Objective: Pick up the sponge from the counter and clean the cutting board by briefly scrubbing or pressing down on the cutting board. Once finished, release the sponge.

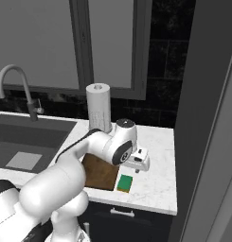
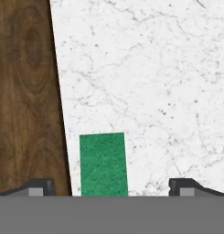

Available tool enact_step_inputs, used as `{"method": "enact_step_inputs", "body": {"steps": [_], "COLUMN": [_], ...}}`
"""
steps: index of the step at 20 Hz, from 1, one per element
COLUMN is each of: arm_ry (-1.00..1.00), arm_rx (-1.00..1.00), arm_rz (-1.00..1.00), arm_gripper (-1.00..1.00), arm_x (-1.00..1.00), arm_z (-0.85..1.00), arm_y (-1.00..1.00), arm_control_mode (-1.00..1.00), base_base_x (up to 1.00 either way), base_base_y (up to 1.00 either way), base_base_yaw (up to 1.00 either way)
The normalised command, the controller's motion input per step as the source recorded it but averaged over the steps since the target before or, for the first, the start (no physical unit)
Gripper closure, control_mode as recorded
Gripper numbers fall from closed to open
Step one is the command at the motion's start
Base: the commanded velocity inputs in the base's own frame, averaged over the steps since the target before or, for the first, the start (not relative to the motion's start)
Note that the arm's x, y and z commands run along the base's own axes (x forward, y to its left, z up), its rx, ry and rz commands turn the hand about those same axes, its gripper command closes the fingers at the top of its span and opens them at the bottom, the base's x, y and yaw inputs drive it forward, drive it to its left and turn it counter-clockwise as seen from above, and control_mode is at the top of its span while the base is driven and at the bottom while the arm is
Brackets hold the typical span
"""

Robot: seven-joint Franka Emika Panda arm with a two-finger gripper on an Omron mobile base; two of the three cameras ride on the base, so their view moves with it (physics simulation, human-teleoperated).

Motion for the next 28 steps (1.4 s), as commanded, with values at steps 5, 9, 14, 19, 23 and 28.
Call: {"method": "enact_step_inputs", "body": {"steps": [5,9,14,19,23,28], "arm_ry": [0.00,0.00,0.00,0.00,0.00,0.00], "arm_rx": [0.02,0.00,0.00,0.00,0.00,0.00], "arm_rz": [0.00,0.00,0.00,0.00,0.00,0.00], "arm_gripper": [-1.00,-1.00,-1.00,-1.00,-1.00,-1.00], "arm_x": [0.01,0.00,0.00,0.00,0.00,0.00], "arm_z": [-0.25,-0.32,-0.36,-0.29,-0.22,-0.14], "arm_y": [-0.16,0.01,0.15,0.14,0.08,0.00], "arm_control_mode": [-1.00,-1.00,-1.00,-1.00,-1.00,-1.00], "base_base_x": [0.00,0.00,0.00,0.00,0.00,0.00], "base_base_y": [0.00,0.00,0.00,0.00,0.00,0.00], "base_base_yaw": [0.00,0.00,0.00,0.00,0.00,0.00]}}
